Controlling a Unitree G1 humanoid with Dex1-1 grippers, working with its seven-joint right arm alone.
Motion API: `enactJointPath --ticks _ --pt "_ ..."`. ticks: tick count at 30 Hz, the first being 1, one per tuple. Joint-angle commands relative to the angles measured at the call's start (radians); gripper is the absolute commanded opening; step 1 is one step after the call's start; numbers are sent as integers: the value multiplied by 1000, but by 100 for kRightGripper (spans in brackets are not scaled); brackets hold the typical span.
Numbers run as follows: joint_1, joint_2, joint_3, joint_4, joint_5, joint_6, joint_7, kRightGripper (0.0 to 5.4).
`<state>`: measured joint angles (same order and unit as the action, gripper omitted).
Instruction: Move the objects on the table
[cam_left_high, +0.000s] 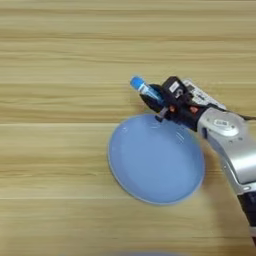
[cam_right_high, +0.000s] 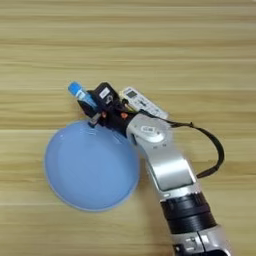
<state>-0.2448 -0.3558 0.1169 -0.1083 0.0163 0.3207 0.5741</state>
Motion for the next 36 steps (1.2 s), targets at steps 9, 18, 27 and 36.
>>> enactJointPath --ticks 9,18,27,36 --pt "-215 -83 -153 200 -1 -141 -44 142" --pt "-373 -180 -212 548 -54 -265 -97 141" --pt "-479 -234 -194 853 -116 -384 -140 141" --pt "-550 -233 -170 1083 -158 -478 -168 141"
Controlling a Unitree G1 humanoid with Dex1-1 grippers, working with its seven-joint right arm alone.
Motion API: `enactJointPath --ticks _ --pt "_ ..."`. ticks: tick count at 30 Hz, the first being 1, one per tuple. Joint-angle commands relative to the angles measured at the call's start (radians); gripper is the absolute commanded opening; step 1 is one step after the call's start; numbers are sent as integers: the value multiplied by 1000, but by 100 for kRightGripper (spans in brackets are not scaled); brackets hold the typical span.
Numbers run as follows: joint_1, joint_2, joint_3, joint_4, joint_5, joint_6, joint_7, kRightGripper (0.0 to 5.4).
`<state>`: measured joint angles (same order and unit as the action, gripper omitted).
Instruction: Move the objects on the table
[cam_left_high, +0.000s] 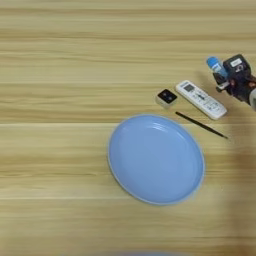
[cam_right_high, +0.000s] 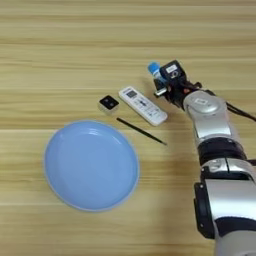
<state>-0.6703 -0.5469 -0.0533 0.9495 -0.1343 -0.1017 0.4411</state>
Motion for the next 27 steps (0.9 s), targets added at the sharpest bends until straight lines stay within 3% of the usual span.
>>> enactJointPath --ticks 1,10,27 --pt "-134 -39 1 45 -8 -62 -36 141" --pt "-199 -10 8 196 -6 -98 -14 141" --pt "-243 -39 9 347 -28 -61 -20 141"
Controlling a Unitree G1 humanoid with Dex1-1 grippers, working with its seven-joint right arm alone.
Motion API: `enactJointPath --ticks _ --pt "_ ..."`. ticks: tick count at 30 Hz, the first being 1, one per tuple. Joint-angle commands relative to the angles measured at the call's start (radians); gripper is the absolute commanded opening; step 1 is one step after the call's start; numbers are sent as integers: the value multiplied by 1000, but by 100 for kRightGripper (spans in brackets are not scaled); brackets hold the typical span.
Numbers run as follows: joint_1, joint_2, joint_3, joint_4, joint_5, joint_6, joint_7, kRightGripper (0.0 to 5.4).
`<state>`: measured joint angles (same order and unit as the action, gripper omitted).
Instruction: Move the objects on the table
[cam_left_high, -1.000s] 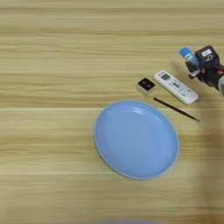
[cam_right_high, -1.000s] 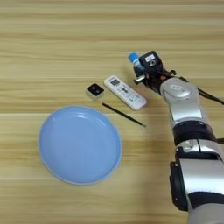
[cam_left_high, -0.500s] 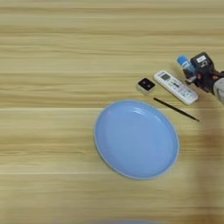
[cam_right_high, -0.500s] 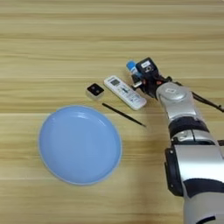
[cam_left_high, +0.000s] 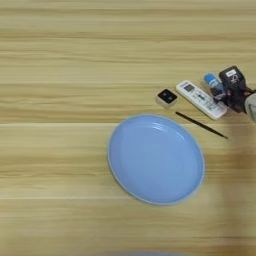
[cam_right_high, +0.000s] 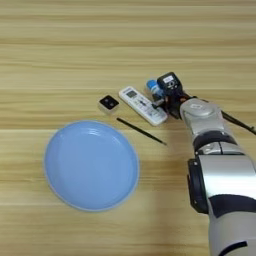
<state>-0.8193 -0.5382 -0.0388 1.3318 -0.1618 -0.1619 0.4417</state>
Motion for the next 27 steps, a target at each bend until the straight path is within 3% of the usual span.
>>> enactJointPath --ticks 1,16,27 --pt "-92 -48 -5 -32 -2 3 -19 141" --pt "-49 -54 2 0 -30 54 -22 141" --pt "-61 -46 -8 -3 -27 51 -22 262"
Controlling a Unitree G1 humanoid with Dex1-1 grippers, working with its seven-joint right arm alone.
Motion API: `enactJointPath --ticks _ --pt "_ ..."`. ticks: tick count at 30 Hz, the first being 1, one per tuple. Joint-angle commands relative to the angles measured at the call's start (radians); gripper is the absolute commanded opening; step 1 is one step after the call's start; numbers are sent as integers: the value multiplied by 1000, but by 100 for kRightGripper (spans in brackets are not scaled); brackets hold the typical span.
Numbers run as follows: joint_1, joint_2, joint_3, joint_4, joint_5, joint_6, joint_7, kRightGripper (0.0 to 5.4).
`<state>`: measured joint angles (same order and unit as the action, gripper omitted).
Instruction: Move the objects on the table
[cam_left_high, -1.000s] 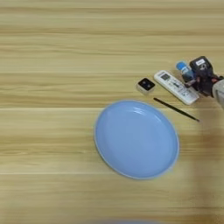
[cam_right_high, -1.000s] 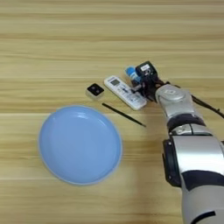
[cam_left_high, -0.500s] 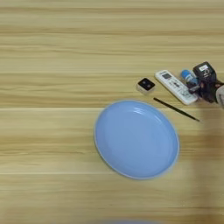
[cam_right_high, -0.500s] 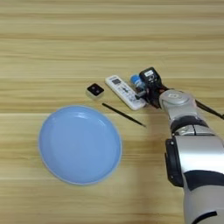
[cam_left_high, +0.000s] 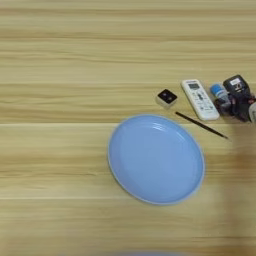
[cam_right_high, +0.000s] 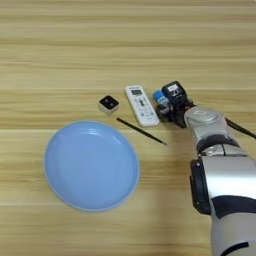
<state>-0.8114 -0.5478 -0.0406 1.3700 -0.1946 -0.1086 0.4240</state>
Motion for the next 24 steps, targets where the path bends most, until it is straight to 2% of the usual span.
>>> enactJointPath --ticks 1,10,14,20,24 --pt "-72 -36 -8 -43 9 -6 -2 274" --pt "-128 -31 -50 -74 53 -59 28 354" --pt "-157 -26 -79 -108 91 -107 65 393" --pt "-177 -9 -116 -197 160 -179 132 456" --pt "-160 21 -148 -324 238 -207 182 496"
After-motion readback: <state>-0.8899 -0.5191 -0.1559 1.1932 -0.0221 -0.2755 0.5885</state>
